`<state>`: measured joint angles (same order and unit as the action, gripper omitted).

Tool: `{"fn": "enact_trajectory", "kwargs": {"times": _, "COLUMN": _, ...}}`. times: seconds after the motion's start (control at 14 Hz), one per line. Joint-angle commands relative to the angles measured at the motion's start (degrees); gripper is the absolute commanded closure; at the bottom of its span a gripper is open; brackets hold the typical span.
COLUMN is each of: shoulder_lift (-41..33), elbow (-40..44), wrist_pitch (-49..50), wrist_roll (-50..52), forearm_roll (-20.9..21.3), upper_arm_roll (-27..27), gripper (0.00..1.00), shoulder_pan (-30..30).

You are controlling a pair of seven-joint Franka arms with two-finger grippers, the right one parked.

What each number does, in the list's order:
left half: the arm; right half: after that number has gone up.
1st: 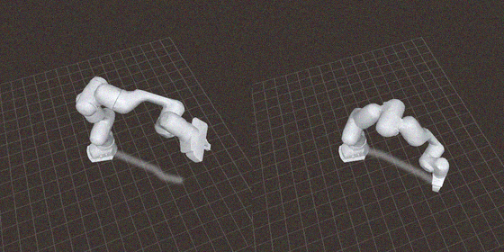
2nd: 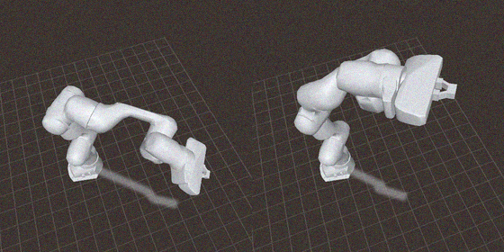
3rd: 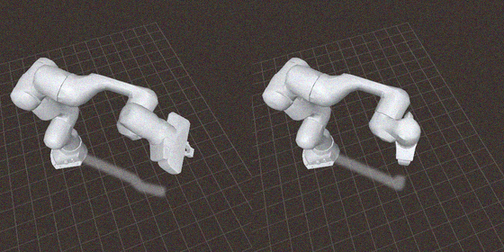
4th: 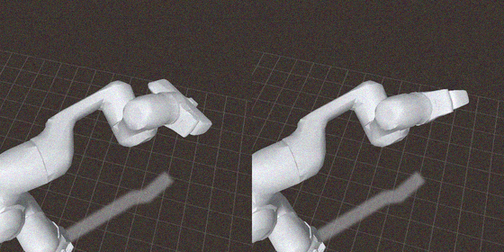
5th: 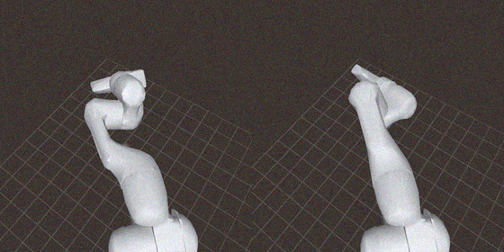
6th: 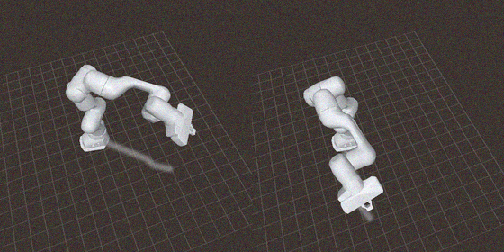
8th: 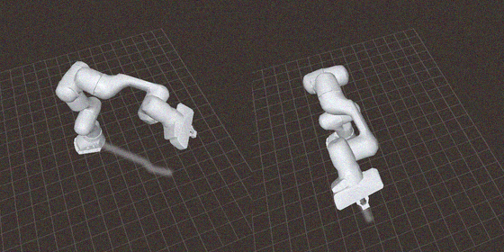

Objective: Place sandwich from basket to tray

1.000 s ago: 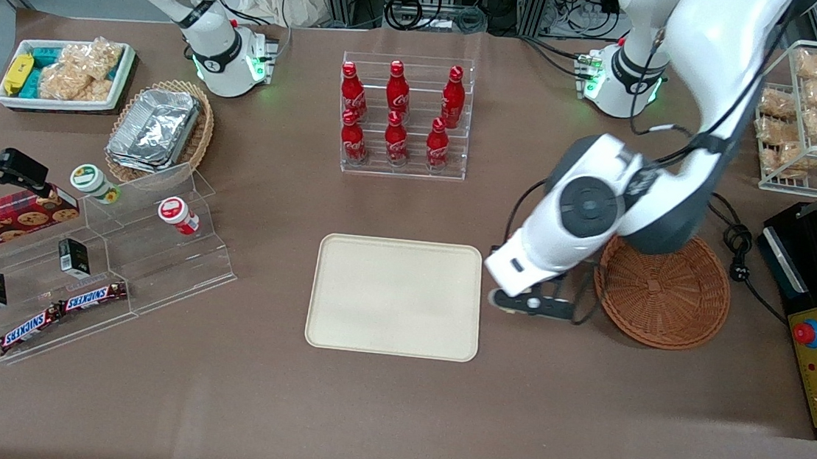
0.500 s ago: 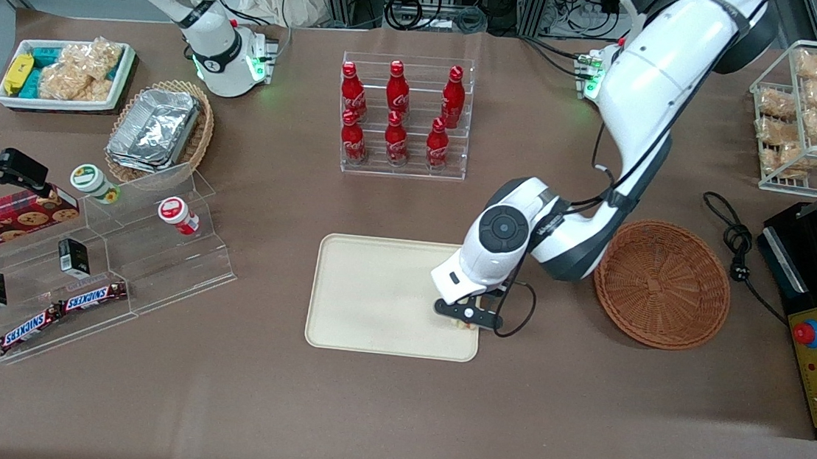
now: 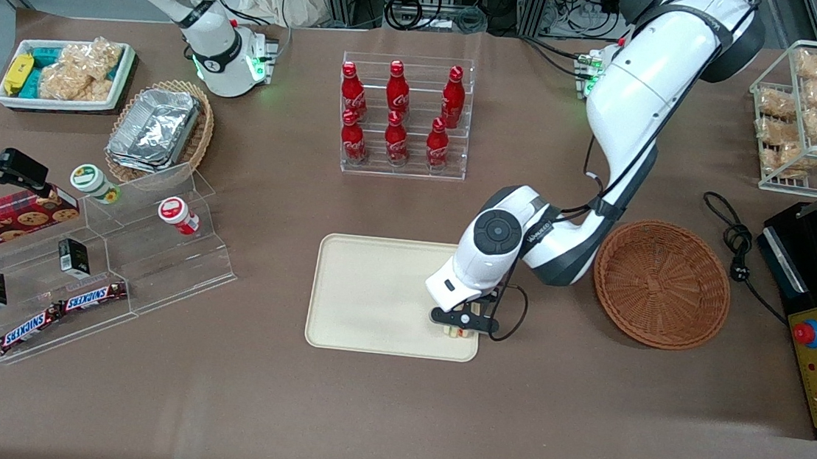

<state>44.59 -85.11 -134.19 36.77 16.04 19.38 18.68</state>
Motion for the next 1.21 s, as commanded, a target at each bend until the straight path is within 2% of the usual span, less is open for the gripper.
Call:
{"fn": "enact_trajectory", "kwargs": {"times": 0.0, "shoulder_lift": 1.1, "elbow": 1.8, "wrist_pitch": -0.5, "wrist_roll": 3.3, "forearm_roll": 1.3, "upper_arm_roll": -0.8, "gripper": 0.02, "shoulder_pan": 0.9}}
{"fn": "enact_trajectory", "kwargs": {"times": 0.36, "shoulder_lift": -1.3, "elbow": 1.8, "wrist_pitch": 3.2, "wrist_roll": 4.0, "forearm_roll": 1.2, "upper_arm_roll": -0.8, "gripper": 0.01, "shoulder_pan": 0.5}}
{"fn": "enact_trajectory", "kwargs": {"times": 0.57, "shoulder_lift": -7.9, "elbow": 3.0, "wrist_pitch": 13.8, "wrist_roll": 4.2, "forearm_roll": 0.2, "upper_arm_roll": -0.7, "gripper": 0.01, "shoulder_pan": -1.2}}
{"fn": "enact_trajectory", "kwargs": {"times": 0.79, "shoulder_lift": -14.8, "elbow": 2.4, "wrist_pitch": 19.5, "wrist_roll": 3.3, "forearm_roll": 0.0, "upper_arm_roll": -0.6, "gripper": 0.01, "shoulder_pan": -4.3}}
{"fn": "enact_trajectory", "kwargs": {"times": 1.0, "shoulder_lift": -24.0, "elbow": -0.8, "wrist_pitch": 26.5, "wrist_roll": -4.4, "forearm_roll": -0.6, "upper_arm_roll": 0.1, "gripper": 0.01, "shoulder_pan": -10.0}}
{"fn": "enact_trajectory", "kwargs": {"times": 1.14, "shoulder_lift": -28.4, "elbow": -1.1, "wrist_pitch": 31.7, "wrist_roll": -11.6, "forearm_roll": -2.8, "upper_arm_roll": 0.1, "gripper": 0.01, "shoulder_pan": -12.9}}
